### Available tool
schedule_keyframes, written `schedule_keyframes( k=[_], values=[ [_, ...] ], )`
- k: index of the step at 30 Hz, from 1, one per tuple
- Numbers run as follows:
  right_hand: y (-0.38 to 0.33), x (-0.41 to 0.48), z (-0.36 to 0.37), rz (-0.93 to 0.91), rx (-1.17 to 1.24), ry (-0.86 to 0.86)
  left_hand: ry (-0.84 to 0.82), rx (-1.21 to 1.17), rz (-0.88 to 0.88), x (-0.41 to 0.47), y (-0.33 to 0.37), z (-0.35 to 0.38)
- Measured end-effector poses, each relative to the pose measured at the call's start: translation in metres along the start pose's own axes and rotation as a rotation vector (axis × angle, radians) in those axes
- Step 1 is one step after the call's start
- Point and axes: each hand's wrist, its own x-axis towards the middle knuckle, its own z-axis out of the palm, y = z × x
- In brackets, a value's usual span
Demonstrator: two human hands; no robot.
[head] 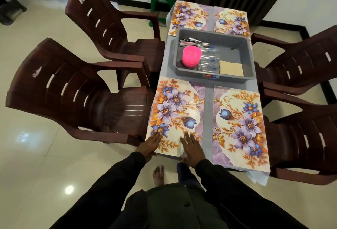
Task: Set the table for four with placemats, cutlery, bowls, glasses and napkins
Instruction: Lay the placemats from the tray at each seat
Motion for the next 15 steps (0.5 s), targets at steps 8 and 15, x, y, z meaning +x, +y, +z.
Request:
schedule_keyframes(
  k=[8, 15],
  values=[
    [-0.0008, -0.0021, -0.0014, -0.007, -0.021, 0.003, -0.015, 0.025, 0.002, 0.0023, 0.0006, 0.0016],
    [0.0017, -0.0044, 0.0003, -0.023, -0.027, 0.012, -0.001, 0.025, -0.002, 0.0003, 0.0050, -0.0007]
  ],
)
